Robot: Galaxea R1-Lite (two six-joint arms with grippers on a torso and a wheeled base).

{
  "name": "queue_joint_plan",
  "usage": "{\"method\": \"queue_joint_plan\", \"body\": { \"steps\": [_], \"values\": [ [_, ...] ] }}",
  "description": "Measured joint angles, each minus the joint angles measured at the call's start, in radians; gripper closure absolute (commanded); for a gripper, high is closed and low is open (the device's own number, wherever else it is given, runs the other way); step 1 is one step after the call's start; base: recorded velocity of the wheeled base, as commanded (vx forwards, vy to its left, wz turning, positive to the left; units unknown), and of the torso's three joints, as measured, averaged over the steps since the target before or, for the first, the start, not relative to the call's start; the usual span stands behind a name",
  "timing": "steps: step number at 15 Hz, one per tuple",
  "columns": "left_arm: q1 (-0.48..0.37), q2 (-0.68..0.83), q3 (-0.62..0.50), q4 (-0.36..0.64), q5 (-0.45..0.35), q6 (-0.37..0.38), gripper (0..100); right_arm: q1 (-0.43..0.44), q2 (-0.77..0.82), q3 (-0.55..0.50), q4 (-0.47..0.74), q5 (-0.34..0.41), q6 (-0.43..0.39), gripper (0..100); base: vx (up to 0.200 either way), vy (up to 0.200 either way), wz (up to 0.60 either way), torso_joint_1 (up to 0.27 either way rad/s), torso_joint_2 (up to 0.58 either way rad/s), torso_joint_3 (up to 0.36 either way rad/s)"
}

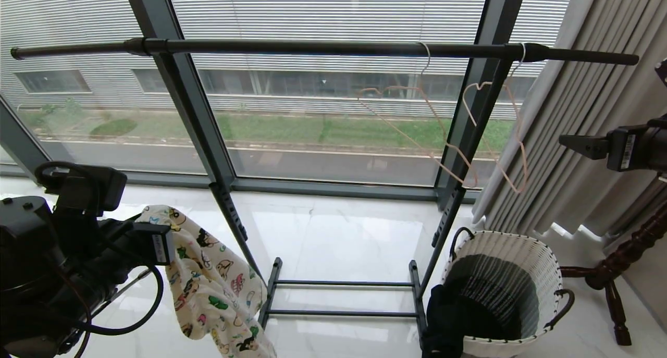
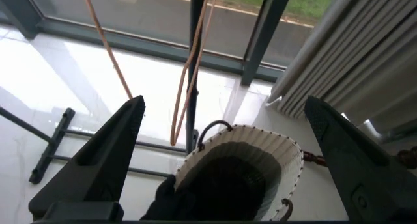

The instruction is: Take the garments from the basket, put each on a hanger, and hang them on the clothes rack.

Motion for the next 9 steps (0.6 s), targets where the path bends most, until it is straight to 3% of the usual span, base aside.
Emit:
{"method": "queue_joint_plan", "body": {
  "steps": [4,9],
  "values": [
    [-0.007,-0.001,0.0,0.0,0.0,0.0,100,0.03,0.025,-0.007,0.0,-0.001,0.041,0,0.2,0.0,0.0,0.0,0.0,0.001],
    [-0.008,-0.001,0.001,0.0,0.0,0.0,100,0.061,0.06,-0.014,0.0,-0.008,0.06,0,0.0,0.0,0.0,0.0,0.0,0.0]
  ]
}}
